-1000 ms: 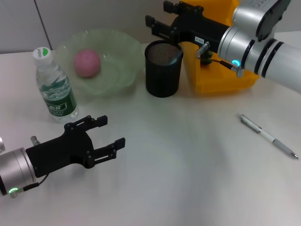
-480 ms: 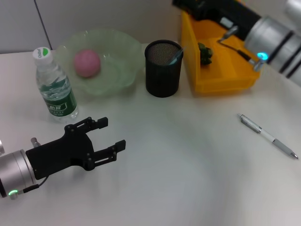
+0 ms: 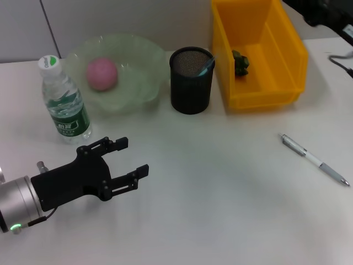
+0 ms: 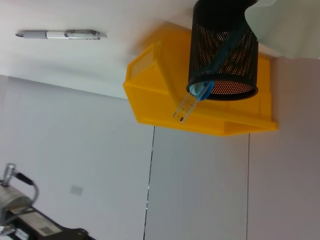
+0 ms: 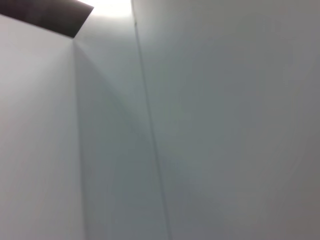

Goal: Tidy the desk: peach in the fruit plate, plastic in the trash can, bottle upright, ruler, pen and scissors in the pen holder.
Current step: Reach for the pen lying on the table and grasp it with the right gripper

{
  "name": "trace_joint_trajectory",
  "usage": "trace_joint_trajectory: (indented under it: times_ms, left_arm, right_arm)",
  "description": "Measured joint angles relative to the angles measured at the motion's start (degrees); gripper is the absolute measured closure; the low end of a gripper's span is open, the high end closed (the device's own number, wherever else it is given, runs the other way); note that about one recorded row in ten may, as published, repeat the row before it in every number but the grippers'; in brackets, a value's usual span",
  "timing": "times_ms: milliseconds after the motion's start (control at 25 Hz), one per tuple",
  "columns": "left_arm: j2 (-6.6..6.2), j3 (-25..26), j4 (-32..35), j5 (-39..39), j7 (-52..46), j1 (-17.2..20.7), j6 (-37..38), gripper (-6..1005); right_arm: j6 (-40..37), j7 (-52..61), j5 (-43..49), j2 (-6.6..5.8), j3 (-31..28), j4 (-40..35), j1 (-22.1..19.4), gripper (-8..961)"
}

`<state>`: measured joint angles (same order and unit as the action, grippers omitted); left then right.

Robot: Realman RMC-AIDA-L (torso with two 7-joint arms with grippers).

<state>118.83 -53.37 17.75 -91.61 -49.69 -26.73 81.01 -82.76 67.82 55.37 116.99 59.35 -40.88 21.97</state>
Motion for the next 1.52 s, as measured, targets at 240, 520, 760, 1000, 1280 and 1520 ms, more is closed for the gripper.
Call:
trace_joint_trajectory:
  times_ms: [240,520,760,1000,1280,1520]
  left_arm:
    - [0.0,-0.13,0.0,0.04,0.04,0.02,0.61,203]
    - [-0.01,-0.15,0.0,0.04,0.04,0.02,1.26,203]
    - [-0.06,-0.15,0.0,-0.01,0.04,0.07,2.04,203]
    - [-0.17,-0.15,0.0,-0.05,0.04,0.11,2.99,203]
    - [-0.19,-0.15,0.0,-0.06,0.04,0.11,3.04,203]
    - [-0.26,-0.15,0.0,-0.07,0.04,-0.18,3.1,203]
  right_arm:
    - [-0.47,24.41,19.78,-2.16,-6.75,-12.99,-2.61,204]
    - [-6.7,59.11,52.89,-2.27,-12.25,-35.42,-1.77,208]
    - [-19.47,77.56,76.09,-2.99,-12.04,-45.8,5.15,209]
    - [-27.01,80.9,92.85,-5.75,-11.71,-33.31,16.28,208]
    - [-24.42,77.85,104.96,-6.51,-8.9,-20.67,23.39,209]
    - [-19.52,77.15,108.67,-6.34,-3.93,-15.98,25.3,209]
